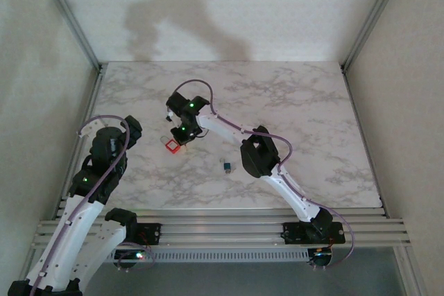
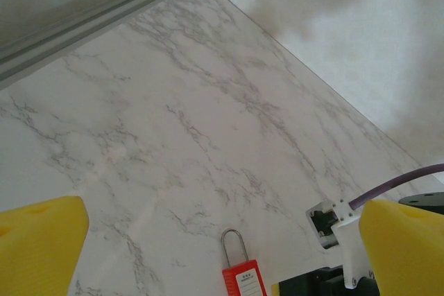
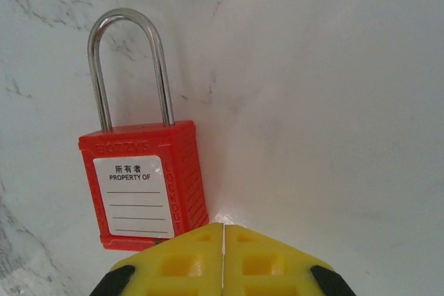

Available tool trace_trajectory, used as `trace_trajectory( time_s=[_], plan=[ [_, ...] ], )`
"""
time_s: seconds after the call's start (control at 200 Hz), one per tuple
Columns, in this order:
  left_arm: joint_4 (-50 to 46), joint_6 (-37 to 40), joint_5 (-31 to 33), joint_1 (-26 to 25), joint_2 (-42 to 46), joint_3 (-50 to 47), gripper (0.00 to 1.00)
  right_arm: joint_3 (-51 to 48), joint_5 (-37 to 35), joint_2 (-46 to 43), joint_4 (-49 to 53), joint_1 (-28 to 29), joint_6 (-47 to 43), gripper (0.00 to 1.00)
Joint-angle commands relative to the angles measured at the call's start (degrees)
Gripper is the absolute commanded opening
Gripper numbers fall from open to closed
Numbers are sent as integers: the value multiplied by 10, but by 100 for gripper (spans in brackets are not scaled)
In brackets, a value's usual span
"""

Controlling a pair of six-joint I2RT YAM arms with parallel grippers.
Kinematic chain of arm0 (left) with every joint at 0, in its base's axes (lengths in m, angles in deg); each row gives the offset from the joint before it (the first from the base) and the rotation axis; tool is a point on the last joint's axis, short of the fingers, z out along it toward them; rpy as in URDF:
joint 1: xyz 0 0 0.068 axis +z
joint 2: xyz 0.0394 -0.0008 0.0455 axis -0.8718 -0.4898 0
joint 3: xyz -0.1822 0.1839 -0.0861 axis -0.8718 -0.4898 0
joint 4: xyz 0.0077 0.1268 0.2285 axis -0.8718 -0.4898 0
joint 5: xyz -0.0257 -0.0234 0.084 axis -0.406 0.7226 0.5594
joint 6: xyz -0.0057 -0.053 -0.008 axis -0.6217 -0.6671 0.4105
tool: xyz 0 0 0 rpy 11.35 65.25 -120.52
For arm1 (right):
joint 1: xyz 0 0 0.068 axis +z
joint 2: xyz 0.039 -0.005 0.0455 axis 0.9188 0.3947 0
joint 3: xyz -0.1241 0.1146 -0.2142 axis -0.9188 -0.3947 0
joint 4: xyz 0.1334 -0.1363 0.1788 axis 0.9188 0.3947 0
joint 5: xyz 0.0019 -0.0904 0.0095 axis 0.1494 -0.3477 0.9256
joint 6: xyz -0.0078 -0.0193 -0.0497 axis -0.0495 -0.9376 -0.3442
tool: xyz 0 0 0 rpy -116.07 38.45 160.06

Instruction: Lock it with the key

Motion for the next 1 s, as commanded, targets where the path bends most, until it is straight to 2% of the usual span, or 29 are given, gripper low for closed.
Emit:
trace_trajectory(
  time_s=[0.0, 0.14, 0.275, 0.661, 0.911, 0.991],
  plan=[
    [6, 11, -8, 8, 3, -10, 100, 15, 13, 10, 8, -1, -7, 6],
    [6, 12, -9, 8, 3, -10, 100, 13, 15, 14, 6, 0, -4, 8],
    [7, 12, -11, 10, 4, -10, 100, 10, 16, 14, 5, -1, -4, 14],
    [7, 16, -15, 11, 2, -10, 100, 5, -2, 2, 8, 0, -6, 17],
    [7, 19, -17, 12, 3, -9, 100, -24, -30, -36, 1, 0, -16, 33],
    [8, 20, -19, 12, 3, -11, 100, -41, -36, -59, -5, 0, -16, 43]
  ],
)
